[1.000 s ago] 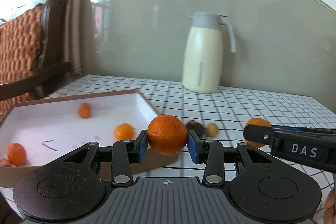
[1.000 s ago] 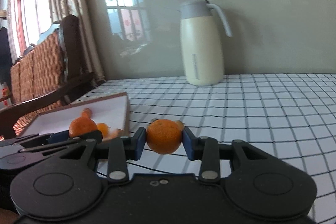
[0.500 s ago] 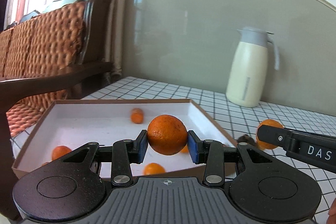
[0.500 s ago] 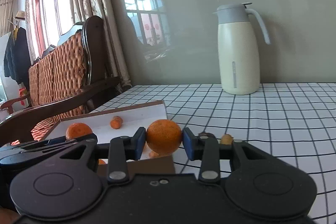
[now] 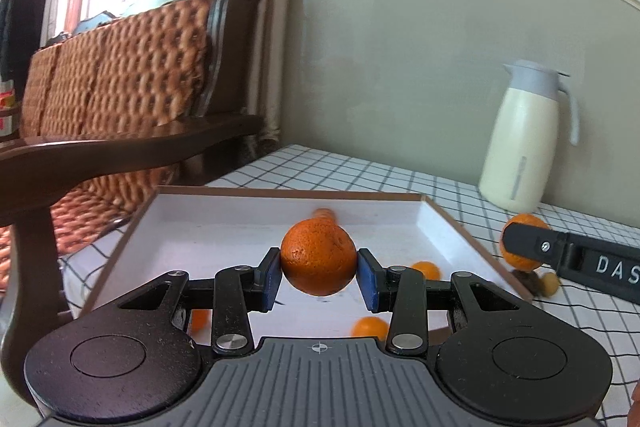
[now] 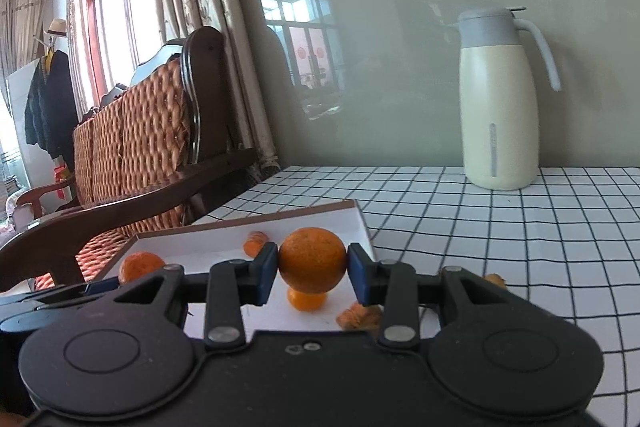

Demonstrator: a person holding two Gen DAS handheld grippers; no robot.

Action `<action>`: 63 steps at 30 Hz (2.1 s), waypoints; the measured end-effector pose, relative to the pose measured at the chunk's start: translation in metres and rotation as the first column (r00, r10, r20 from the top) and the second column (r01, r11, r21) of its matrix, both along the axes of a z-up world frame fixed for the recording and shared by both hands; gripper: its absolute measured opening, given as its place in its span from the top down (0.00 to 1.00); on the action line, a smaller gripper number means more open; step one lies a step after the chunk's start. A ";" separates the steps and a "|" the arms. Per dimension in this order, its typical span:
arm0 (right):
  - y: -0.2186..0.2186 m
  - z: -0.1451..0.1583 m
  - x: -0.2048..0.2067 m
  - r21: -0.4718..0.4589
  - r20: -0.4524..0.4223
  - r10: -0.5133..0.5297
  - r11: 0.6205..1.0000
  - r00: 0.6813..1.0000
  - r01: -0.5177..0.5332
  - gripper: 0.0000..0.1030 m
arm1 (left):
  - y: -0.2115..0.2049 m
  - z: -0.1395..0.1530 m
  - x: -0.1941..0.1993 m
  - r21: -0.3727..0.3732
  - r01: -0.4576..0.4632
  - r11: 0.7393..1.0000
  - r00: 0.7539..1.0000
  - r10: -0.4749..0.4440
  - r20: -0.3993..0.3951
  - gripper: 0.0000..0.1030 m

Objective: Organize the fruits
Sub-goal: 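Carry both oranges over the brown box with both grippers, then open both grippers to drop the oranges into the box, then move both grippers back toward the mangosteen and small yellow fruit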

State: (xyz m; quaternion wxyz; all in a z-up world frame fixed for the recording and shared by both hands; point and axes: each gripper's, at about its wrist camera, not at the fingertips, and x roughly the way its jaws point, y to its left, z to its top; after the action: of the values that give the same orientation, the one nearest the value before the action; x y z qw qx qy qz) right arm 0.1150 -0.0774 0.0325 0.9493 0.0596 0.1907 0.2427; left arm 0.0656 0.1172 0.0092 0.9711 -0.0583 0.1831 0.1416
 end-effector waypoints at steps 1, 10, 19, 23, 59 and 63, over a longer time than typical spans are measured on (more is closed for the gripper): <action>0.003 0.000 0.001 0.000 0.000 0.005 1.000 1.000 -0.005 0.71 | 0.003 0.000 0.000 0.000 -0.008 1.000 1.000 0.008 -0.001 0.61; 0.023 -0.001 0.012 -0.009 0.011 0.028 1.000 1.000 -0.028 0.71 | 0.029 -0.002 0.003 0.000 -0.071 0.998 0.997 0.071 -0.005 0.61; 0.034 -0.004 0.028 -0.007 -0.002 0.028 1.000 1.000 -0.028 0.71 | 0.051 -0.004 0.008 -0.015 -0.127 0.992 0.992 0.127 -0.007 0.61; 0.037 -0.008 0.037 -0.013 -0.014 0.021 1.000 1.000 -0.021 0.71 | 0.058 -0.006 0.013 -0.024 -0.151 0.988 0.989 0.151 -0.014 0.61; 0.005 0.008 0.027 0.045 0.105 -0.072 0.997 0.992 0.067 0.06 | 0.038 0.012 0.015 0.112 -0.177 0.978 0.983 0.170 0.074 0.00; -0.009 0.006 0.026 0.073 0.070 -0.087 0.994 0.994 0.082 0.06 | 0.029 0.012 0.014 0.121 -0.153 0.981 0.987 0.147 0.060 0.00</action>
State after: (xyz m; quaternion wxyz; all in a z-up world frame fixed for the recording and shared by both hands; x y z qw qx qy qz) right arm 0.1413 -0.0861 0.0383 0.9624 0.0920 0.1445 0.2108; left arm 0.0796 0.1461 0.0209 0.9637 -0.0146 0.1442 0.2241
